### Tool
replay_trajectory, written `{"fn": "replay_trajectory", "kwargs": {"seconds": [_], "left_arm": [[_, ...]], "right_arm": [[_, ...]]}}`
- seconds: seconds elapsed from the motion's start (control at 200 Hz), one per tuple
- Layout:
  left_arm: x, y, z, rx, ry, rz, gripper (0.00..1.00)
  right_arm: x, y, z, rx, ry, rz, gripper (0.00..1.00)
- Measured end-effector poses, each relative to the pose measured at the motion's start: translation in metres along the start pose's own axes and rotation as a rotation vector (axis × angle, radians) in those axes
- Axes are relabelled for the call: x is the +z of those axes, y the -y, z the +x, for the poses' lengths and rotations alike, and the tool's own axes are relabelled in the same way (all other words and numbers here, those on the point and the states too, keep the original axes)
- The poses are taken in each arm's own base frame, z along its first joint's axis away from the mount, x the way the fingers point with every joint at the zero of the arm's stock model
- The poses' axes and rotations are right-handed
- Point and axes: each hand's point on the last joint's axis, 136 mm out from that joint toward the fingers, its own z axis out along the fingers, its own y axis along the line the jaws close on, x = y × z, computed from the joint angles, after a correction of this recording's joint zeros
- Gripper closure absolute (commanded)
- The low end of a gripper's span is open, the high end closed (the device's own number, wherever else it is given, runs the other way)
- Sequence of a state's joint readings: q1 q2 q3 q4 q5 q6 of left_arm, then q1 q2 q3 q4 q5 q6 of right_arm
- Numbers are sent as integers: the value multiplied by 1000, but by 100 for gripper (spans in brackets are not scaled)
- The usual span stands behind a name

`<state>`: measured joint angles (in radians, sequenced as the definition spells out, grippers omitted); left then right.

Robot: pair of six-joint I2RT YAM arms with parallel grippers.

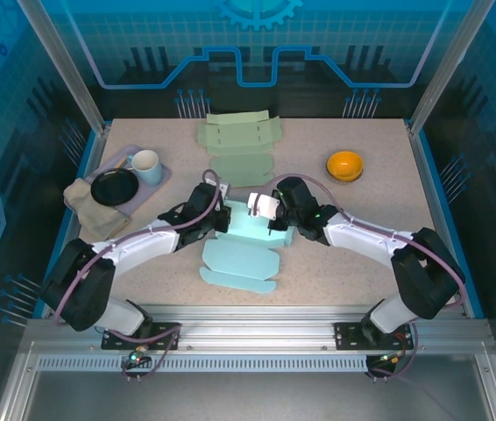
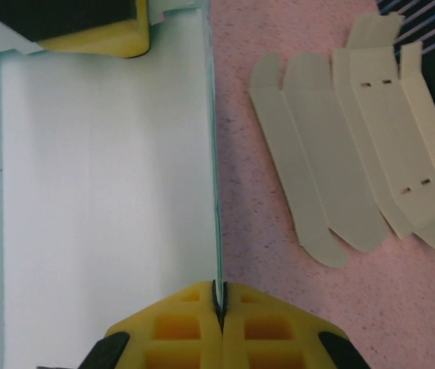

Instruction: Fold the paper box

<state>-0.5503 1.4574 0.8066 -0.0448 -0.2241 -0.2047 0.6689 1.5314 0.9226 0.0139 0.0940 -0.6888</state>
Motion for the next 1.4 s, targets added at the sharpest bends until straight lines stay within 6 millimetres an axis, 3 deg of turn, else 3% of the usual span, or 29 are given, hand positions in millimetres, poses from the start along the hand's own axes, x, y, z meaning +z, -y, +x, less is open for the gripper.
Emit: {"fn": "replay_trajectory", "kwargs": {"seconds": [0.09, 0.2, 0.27, 0.47, 0.665, 0.96, 1.185, 1.401], "left_arm": [[2, -4, -7, -12, 19, -67, 100], [5, -30, 3, -33, -5, -202, 100], [7, -36, 6, -36, -12, -234, 100], [9, -35, 5, -31, 17, -232, 100], [7, -35, 12, -41, 79, -206, 100], [-5, -17, 16, 27, 194, -139, 100], [-12, -21, 11, 51, 260, -168, 100], [-14, -22, 3, 43, 299, -177, 100]], "right_arm": [[-2, 10, -1, 70, -21, 32, 82], [-6, 21, -6, 174, -35, 53, 66], [-10, 26, -12, 236, -35, 48, 60], [-28, 49, -25, 448, -43, 26, 58], [-37, 74, -8, 841, -81, 21, 53], [-7, 39, -2, 1234, -164, -102, 50], [-3, 31, -6, 1380, -168, -108, 49], [3, 10, 0, 1474, -206, -130, 48]]}}
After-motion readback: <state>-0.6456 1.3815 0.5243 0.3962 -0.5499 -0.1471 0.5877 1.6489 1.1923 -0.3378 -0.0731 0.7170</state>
